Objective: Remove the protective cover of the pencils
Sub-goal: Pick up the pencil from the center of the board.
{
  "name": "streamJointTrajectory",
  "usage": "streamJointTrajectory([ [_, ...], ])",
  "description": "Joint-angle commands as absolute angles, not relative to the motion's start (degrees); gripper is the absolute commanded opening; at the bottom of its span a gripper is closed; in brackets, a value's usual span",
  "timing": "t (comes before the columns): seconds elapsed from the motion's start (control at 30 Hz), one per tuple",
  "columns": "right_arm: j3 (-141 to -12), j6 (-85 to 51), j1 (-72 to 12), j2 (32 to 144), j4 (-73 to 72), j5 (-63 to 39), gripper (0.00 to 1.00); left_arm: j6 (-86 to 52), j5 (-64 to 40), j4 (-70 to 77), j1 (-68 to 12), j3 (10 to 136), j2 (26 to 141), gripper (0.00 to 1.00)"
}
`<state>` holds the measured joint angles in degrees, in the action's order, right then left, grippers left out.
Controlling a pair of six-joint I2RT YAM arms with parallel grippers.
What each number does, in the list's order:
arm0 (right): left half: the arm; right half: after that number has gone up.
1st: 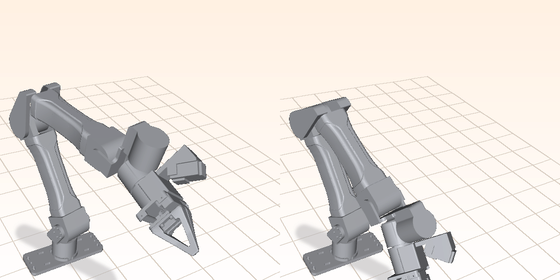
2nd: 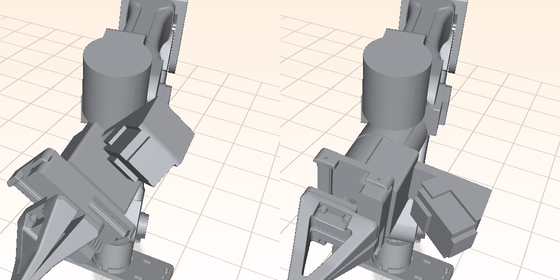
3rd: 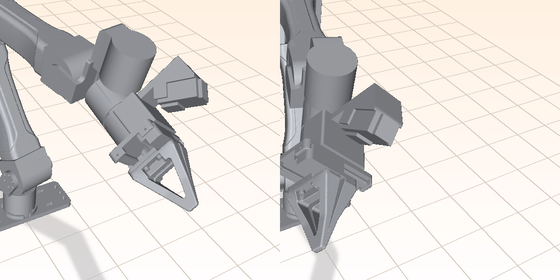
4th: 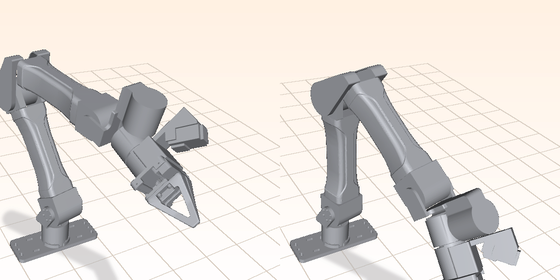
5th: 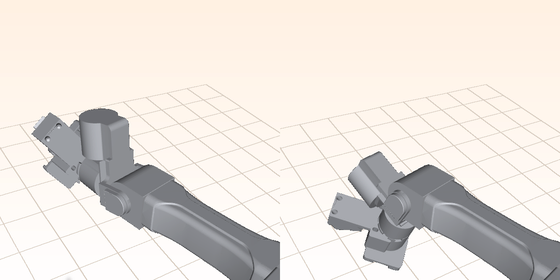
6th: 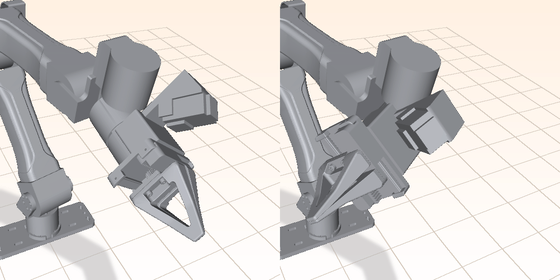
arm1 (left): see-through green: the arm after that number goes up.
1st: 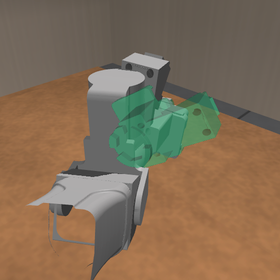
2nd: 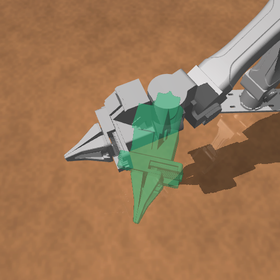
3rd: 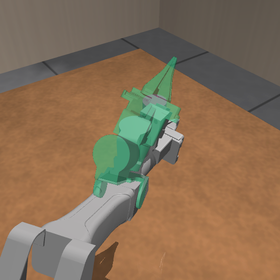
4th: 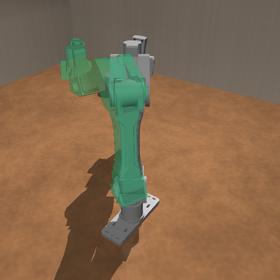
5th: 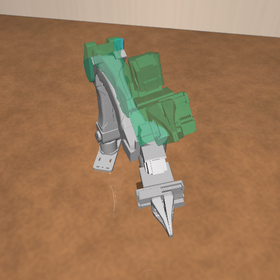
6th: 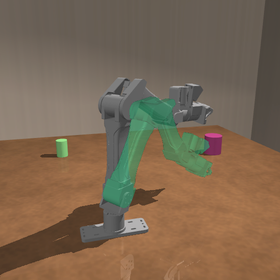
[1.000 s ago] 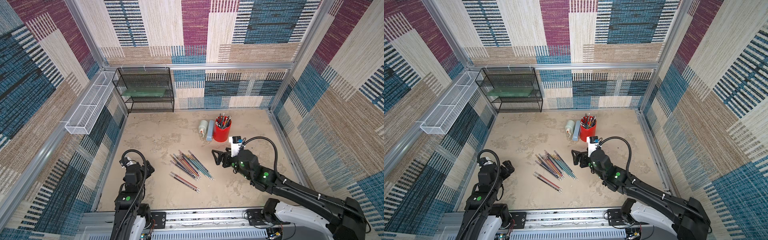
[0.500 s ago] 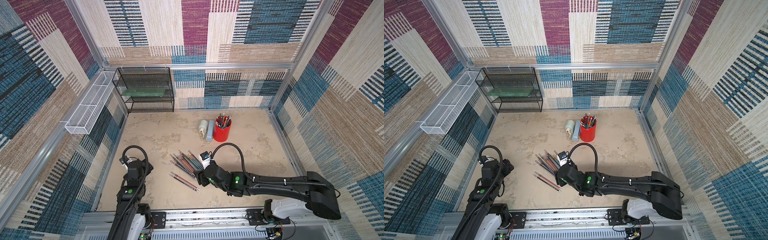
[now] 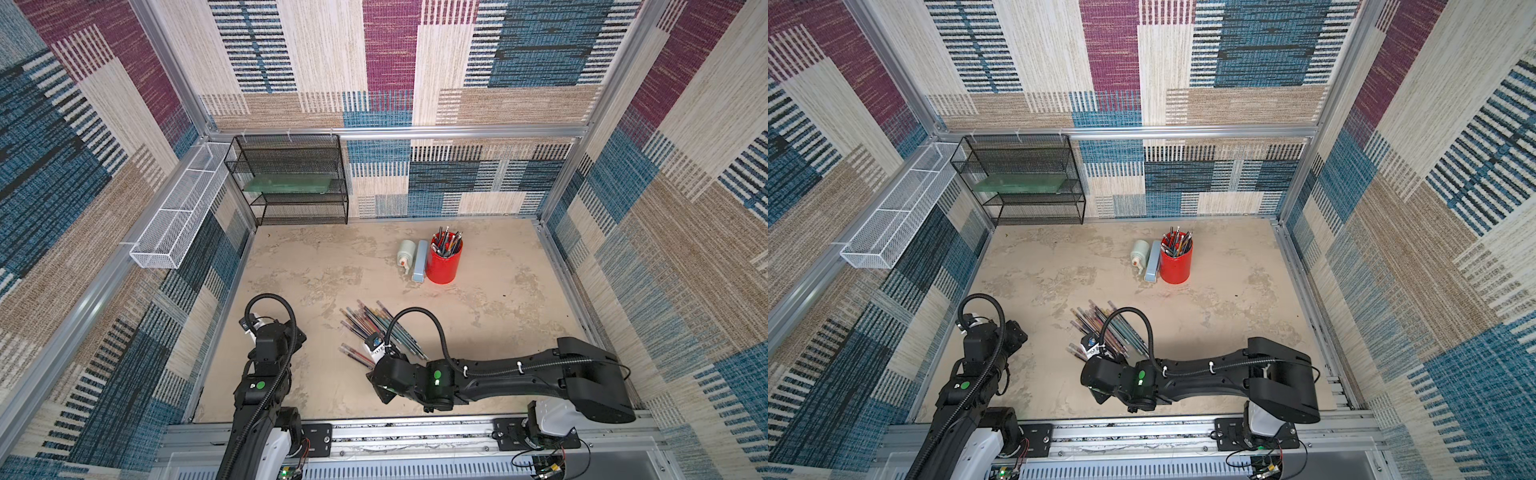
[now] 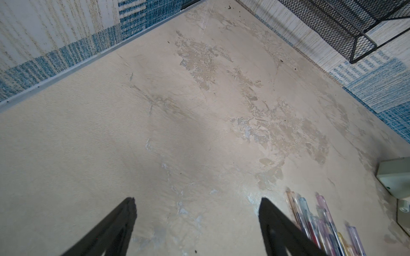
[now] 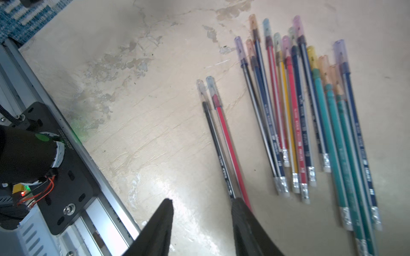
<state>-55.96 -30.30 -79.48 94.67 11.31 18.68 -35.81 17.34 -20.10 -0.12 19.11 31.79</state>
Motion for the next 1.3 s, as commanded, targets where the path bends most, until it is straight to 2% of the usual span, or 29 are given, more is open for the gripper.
streamJointTrajectory([
  [0.0,-58.18,-30.9,-79.63,98.25,13.1,17.84,0.45,-36.04,16.44,-18.9,0.0,19.8,32.42,0.87],
  [0.53,-63.94,-29.59,-75.47,108.05,15.27,14.16,0.36,-35.91,15.51,-18.36,-0.01,19.78,32.88,0.86],
  [0.97,-64.86,-29.49,-75.28,109.23,16.26,14.55,0.33,-35.89,15.25,-18.37,-0.01,19.75,32.8,0.84],
  [1.27,-64.87,-29.31,-75.43,110.56,15.6,14.14,0.25,-36.04,15.29,-18.53,-0.02,19.77,32.72,0.82],
])
